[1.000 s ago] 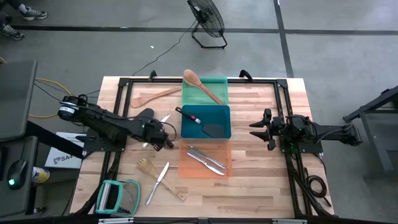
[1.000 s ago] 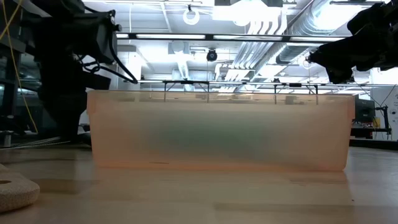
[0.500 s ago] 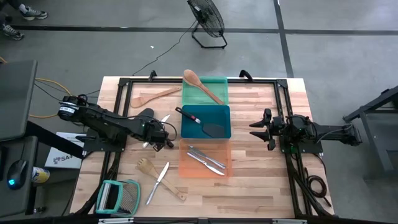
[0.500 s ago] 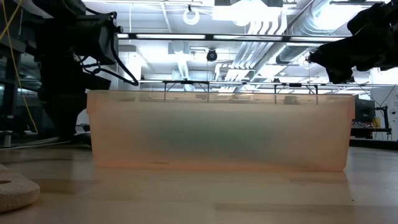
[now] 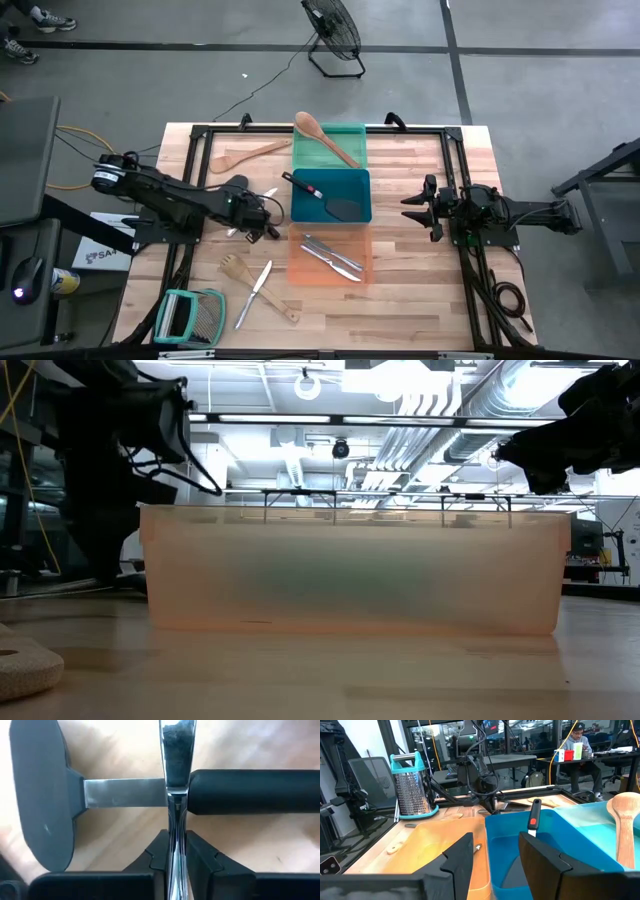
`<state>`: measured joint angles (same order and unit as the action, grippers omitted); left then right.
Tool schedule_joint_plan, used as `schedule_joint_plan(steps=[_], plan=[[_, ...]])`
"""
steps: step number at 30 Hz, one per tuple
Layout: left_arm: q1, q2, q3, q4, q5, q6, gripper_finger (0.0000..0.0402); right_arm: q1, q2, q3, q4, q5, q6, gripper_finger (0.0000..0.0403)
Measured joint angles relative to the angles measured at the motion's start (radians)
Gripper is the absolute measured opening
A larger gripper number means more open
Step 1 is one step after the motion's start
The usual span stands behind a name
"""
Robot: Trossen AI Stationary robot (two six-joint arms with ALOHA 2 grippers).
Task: Pick & Place Kitchen Items
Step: Put the silver knife into the orange bin
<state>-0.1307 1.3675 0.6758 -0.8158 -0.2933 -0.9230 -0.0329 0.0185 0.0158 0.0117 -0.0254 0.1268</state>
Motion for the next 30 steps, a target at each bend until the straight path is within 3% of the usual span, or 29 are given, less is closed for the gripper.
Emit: schedule_joint_plan(steps=[14, 25, 30], plan=[[-0.001, -0.131, 0.082, -0.109, 0.024, 0.039, 0.0033, 0.000, 0.000, 0.000, 0.000, 0.000, 0.000, 0.0149], [-0.003, -0.155, 0.192, -0.091, 0.049, 0.341, 0.0033, 0.000, 0.000, 0.000, 0.001, 0.000, 0.000, 0.0149], [-0.011, -0.155, 0.231, -0.006, 0.045, 0.439, 0.0033, 0.000, 0.000, 0.000, 0.000, 0.000, 0.000, 0.0149]])
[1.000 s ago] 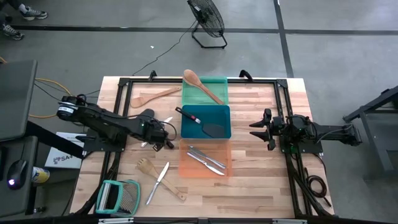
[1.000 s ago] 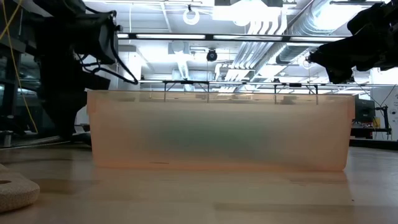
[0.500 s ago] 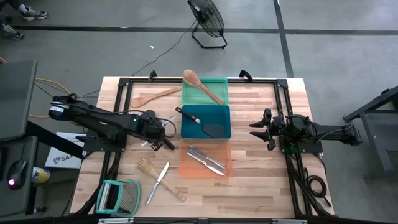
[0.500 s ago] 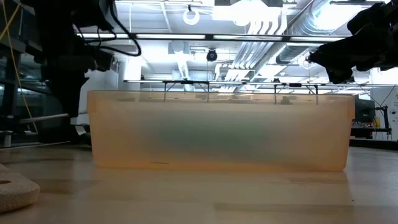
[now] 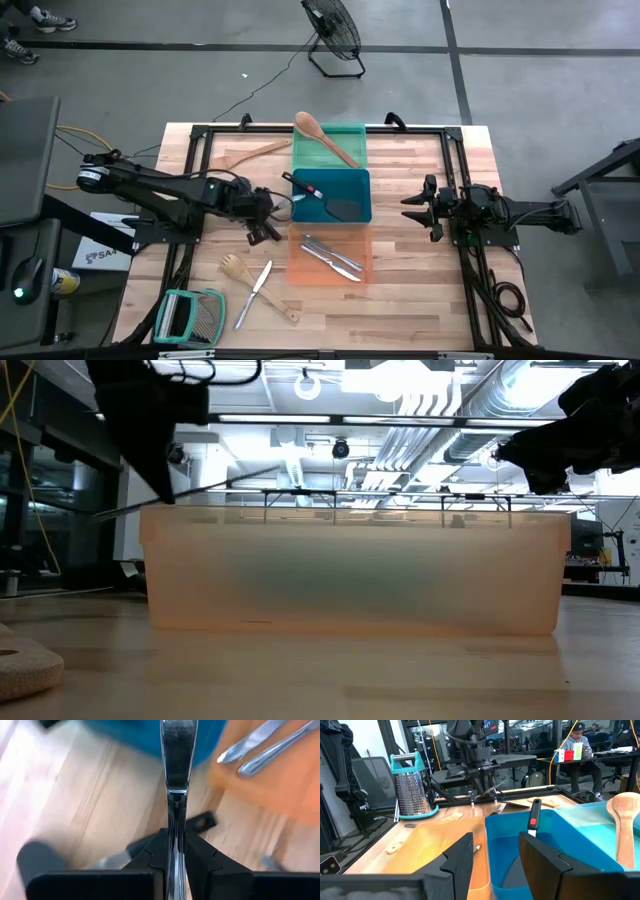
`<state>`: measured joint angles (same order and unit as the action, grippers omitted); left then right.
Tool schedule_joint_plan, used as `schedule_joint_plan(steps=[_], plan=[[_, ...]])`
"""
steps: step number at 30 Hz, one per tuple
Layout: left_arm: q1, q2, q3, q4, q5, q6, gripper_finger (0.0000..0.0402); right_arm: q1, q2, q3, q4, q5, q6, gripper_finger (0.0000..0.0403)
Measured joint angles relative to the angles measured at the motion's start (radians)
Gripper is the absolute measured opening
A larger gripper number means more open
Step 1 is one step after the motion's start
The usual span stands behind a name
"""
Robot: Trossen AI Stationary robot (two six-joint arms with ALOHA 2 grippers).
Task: Pick & Place Kitchen Items
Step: Put the silver knife into the orange bin
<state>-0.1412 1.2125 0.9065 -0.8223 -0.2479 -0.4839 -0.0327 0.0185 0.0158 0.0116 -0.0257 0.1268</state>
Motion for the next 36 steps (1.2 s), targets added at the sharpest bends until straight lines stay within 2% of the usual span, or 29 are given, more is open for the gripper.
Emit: schedule_joint_plan(steps=[5, 15, 20, 28, 36], plan=[[-0.038, 0.000, 0.004, 0.115, 0.001, 0.121, 0.0033, 0.000, 0.000, 0.000, 0.000, 0.000, 0.000, 0.0149], [-0.084, 0.027, 0.005, 0.344, 0.004, 0.521, 0.0033, 0.000, 0.000, 0.000, 0.000, 0.000, 0.000, 0.0149], [-0.082, 0.090, 0.034, 0.408, 0.030, 0.540, 0.0033, 0.000, 0.000, 0.000, 0.000, 0.000, 0.000, 0.0149], [-0.082, 0.227, 0.197, 0.412, 0.051, 0.540, 0.0033, 0.000, 0.006, 0.001, 0.000, 0.000, 0.000, 0.0149], [-0.081, 0.418, 0.346, 0.370, 0.057, 0.506, 0.0033, 0.000, 0.006, 0.001, 0.001, 0.000, 0.000, 0.0149]])
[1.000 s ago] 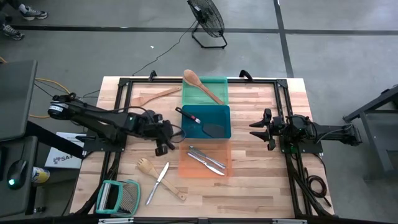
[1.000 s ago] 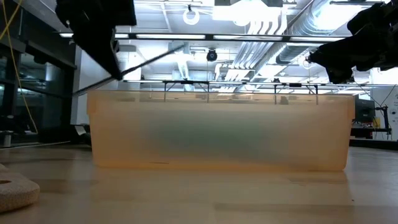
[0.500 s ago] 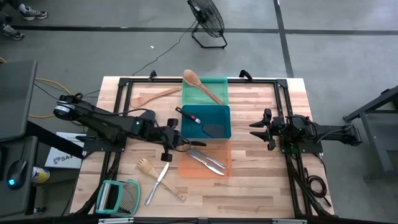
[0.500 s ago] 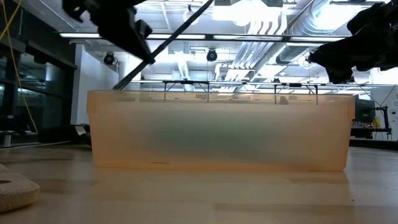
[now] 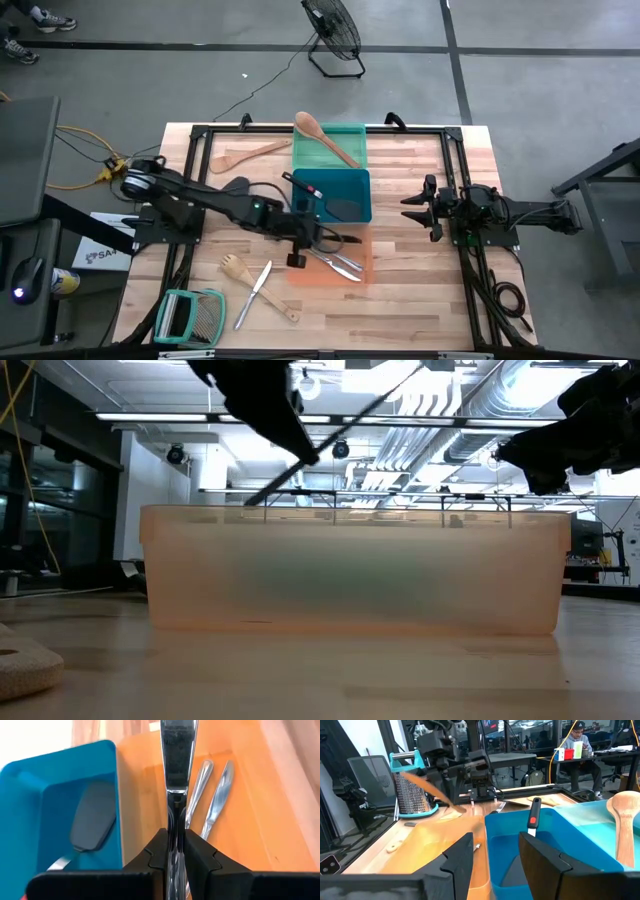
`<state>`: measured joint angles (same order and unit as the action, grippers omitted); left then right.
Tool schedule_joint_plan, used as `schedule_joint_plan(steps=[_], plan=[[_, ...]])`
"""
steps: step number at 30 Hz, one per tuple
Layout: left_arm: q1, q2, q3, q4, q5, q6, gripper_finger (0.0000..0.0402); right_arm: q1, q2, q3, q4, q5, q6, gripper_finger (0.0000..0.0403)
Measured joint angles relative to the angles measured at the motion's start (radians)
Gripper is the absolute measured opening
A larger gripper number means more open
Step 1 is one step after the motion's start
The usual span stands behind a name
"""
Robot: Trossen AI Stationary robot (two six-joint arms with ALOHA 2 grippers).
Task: Pick & Place Kitchen Items
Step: Put the silver knife into the orange bin
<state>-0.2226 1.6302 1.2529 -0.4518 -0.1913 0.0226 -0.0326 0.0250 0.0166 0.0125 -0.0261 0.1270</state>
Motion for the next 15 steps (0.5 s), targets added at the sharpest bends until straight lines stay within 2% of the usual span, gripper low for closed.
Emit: schedule_joint_plan(steps=[8, 15], plan=[[0.000, 0.164, 0.118, -0.129, -0.004, -0.004, 0.0033, 0.000, 0.000, 0.000, 0.000, 0.000, 0.000, 0.0149], [0.000, 0.231, 0.129, -0.199, 0.031, 0.039, 0.0033, 0.000, 0.003, 0.000, 0.001, 0.000, 0.000, 0.0149]])
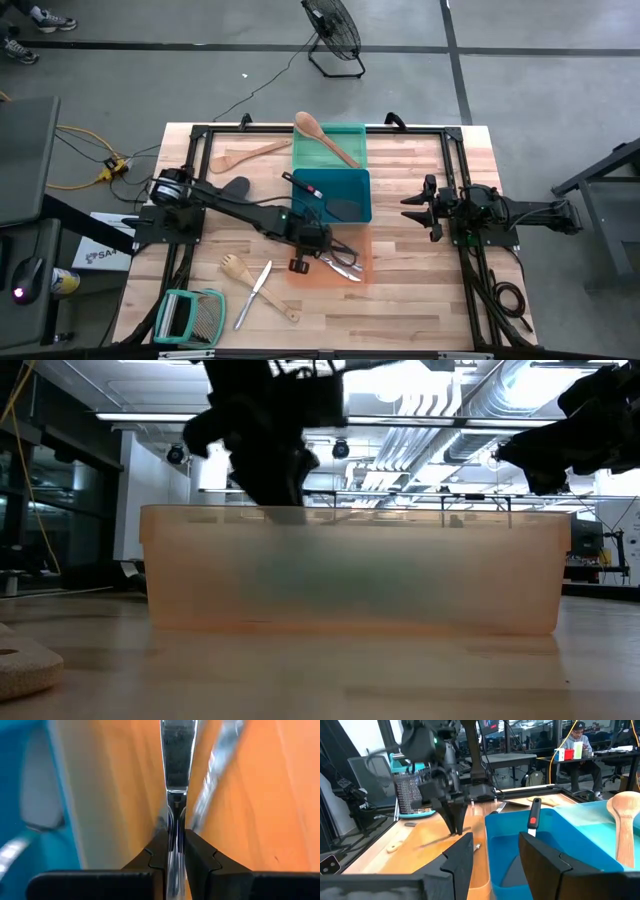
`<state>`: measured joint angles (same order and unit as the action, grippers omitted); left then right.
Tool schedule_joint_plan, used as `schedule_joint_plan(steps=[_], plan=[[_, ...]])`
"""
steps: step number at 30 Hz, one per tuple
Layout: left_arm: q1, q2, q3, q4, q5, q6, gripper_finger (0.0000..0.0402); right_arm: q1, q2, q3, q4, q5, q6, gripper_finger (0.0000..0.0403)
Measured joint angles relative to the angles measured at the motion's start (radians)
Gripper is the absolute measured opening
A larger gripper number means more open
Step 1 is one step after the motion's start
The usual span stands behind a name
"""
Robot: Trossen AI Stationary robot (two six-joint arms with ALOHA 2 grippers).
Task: Pick & Place Kitchen Items
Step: Put the silver knife into the orange bin
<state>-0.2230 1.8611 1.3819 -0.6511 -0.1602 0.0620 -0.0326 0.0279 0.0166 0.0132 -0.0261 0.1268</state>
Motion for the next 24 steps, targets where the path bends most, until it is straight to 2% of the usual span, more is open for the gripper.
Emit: schedule_joint_plan(steps=[11, 21, 24], plan=[[0.009, 0.041, -0.001, -0.025, 0.012, 0.046, 0.0033, 0.000, 0.001, 0.000, -0.001, 0.000, 0.000, 0.0149], [0.016, 0.041, -0.002, -0.040, 0.021, 0.219, 0.0037, 0.000, 0.001, 0.000, -0.001, 0.000, 0.000, 0.0149], [0.016, 0.041, -0.002, -0.040, 0.021, 0.230, 0.0038, 0.000, 0.001, 0.000, -0.001, 0.000, 0.000, 0.0149]])
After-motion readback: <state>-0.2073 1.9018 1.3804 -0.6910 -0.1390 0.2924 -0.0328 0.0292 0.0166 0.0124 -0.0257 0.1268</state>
